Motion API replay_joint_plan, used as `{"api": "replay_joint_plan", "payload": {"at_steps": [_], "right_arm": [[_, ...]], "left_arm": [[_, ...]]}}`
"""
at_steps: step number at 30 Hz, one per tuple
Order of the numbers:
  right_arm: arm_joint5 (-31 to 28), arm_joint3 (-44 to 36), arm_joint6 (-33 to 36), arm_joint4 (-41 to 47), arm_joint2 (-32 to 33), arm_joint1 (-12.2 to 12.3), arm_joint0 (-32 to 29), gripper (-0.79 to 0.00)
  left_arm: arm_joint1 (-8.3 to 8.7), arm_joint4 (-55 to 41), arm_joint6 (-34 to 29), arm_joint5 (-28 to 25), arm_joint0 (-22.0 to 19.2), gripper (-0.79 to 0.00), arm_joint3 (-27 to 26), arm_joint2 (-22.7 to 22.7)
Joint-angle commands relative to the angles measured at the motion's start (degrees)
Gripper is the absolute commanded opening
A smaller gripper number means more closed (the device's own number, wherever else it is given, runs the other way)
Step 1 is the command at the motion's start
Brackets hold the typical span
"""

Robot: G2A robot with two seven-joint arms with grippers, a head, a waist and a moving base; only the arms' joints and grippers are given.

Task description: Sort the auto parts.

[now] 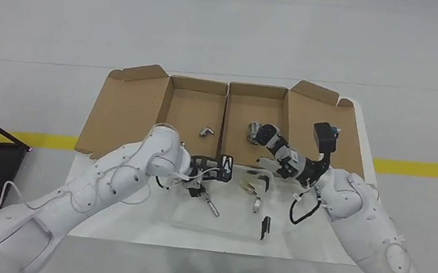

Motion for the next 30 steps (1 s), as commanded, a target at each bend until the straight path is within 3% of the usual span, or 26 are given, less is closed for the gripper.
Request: {"api": "replay_joint_plan", "payload": {"at_steps": [1,10,22,24,28,30], "right_arm": [[0.0,0.0,0.0,0.0,0.0,0.0,0.0,0.0],[0.0,0.0,0.0,0.0,0.0,0.0,0.0,0.0],[0.0,0.0,0.0,0.0,0.0,0.0,0.0,0.0],[0.0,0.0,0.0,0.0,0.0,0.0,0.0,0.0],[0.0,0.0,0.0,0.0,0.0,0.0,0.0,0.0],[0.0,0.0,0.0,0.0,0.0,0.0,0.0,0.0]], "left_arm": [[0.0,-0.6,0.8,-0.9,-0.1,-0.4,0.2,-0.1],[1.27,1.6,0.8,-0.9,1.5,-0.403,-0.8,-1.5],[0.95,4.0,1.7,0.1,1.6,-0.434,0.1,-0.9],[0.92,3.8,1.7,0.2,1.6,-0.496,0.1,-0.9],[0.9,3.7,1.6,0.1,1.6,-0.751,0.1,-0.9],[0.89,3.9,1.5,0.1,1.5,-0.785,0.1,-0.9]]}}
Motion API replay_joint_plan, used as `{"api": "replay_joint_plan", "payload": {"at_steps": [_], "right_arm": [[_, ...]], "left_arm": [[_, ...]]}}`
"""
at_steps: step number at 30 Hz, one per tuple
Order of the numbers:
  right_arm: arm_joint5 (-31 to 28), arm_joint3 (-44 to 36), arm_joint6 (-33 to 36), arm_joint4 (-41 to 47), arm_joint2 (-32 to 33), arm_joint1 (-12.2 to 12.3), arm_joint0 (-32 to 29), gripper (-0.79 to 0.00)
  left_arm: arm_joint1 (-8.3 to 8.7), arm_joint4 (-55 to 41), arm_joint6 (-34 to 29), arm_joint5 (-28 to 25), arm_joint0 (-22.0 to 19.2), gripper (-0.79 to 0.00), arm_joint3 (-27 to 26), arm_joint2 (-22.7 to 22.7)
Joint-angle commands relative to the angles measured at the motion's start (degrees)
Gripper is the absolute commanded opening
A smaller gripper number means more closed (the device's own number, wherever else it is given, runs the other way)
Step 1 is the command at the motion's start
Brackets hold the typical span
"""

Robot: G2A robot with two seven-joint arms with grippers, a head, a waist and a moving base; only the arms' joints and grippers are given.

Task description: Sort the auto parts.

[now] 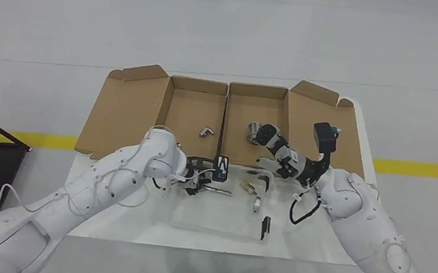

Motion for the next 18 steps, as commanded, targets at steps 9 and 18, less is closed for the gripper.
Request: {"api": "replay_joint_plan", "payload": {"at_steps": [9,18], "right_arm": [[0.0,0.0,0.0,0.0,0.0,0.0,0.0,0.0],[0.0,0.0,0.0,0.0,0.0,0.0,0.0,0.0]], "left_arm": [[0.02,0.7,-0.5,0.3,0.0,-0.785,-0.5,0.0],[0.97,-4.1,4.0,-5.6,0.3,-0.785,0.0,-2.6]]}}
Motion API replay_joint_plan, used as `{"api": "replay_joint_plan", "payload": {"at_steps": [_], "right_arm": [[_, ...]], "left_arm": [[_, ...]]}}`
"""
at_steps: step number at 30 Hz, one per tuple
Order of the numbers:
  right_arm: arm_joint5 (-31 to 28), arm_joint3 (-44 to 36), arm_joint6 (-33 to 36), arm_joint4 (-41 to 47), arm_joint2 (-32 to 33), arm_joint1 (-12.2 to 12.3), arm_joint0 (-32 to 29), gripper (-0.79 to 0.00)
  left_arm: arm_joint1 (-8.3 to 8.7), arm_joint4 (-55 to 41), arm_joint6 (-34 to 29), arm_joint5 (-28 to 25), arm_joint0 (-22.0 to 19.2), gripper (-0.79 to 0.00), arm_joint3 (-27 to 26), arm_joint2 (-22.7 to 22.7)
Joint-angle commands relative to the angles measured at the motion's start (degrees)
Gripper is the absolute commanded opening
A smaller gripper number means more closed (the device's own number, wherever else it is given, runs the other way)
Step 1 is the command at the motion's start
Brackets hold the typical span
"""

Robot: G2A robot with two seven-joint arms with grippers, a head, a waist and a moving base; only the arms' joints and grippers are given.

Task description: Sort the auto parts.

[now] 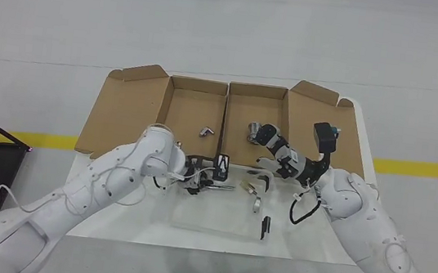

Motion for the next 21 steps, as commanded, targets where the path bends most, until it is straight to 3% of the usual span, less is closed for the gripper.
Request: {"api": "replay_joint_plan", "payload": {"at_steps": [1,7,11,16,21], "right_arm": [[0.0,0.0,0.0,0.0,0.0,0.0,0.0,0.0],[0.0,0.0,0.0,0.0,0.0,0.0,0.0,0.0],[0.0,0.0,0.0,0.0,0.0,0.0,0.0,0.0],[0.0,0.0,0.0,0.0,0.0,0.0,0.0,0.0],[0.0,0.0,0.0,0.0,0.0,0.0,0.0,0.0]], "left_arm": [[0.4,-2.1,0.8,-2.2,-0.1,-0.785,0.5,-1.0],[1.56,-7.9,2.8,-7.5,-0.3,-0.785,1.5,-3.4],[2.58,-14.3,3.7,-7.5,-0.6,-0.785,1.5,-3.0],[4.32,-28.2,3.8,-7.5,-2.7,-0.785,5.4,-2.7],[9.68,-40.0,2.0,-7.5,1.4,-0.785,1.1,-6.2]]}}
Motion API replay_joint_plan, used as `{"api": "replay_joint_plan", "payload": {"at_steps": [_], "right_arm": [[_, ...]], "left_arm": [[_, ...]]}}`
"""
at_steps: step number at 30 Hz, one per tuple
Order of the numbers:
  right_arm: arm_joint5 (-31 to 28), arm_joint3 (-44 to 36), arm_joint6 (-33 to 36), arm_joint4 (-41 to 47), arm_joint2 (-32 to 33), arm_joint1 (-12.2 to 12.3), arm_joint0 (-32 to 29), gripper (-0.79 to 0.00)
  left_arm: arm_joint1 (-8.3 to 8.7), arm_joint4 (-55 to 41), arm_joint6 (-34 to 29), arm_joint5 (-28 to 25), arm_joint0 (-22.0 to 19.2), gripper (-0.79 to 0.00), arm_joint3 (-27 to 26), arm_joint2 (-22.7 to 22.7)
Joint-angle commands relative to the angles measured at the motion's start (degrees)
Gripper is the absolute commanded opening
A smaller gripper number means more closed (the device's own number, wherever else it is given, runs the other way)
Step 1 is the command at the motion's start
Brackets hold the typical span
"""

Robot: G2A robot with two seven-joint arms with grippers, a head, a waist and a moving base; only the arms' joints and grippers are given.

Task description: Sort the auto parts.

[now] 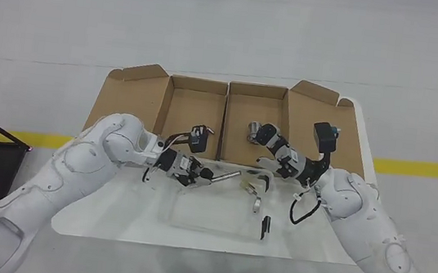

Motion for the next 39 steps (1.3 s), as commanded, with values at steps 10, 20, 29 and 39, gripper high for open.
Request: {"api": "replay_joint_plan", "payload": {"at_steps": [10,20,29,39], "right_arm": [[0.0,0.0,0.0,0.0,0.0,0.0,0.0,0.0],[0.0,0.0,0.0,0.0,0.0,0.0,0.0,0.0],[0.0,0.0,0.0,0.0,0.0,0.0,0.0,0.0],[0.0,0.0,0.0,0.0,0.0,0.0,0.0,0.0]], "left_arm": [[6.03,-18.9,-0.1,0.0,0.8,-0.785,1.5,0.6],[7.39,-43.4,-0.1,0.0,-3.6,-0.785,6.4,10.0],[7.36,-48.7,-0.1,0.0,-4.3,-0.785,8.0,12.0],[6.97,-65.2,-3.2,3.1,-5.6,-0.785,4.8,11.8]]}}
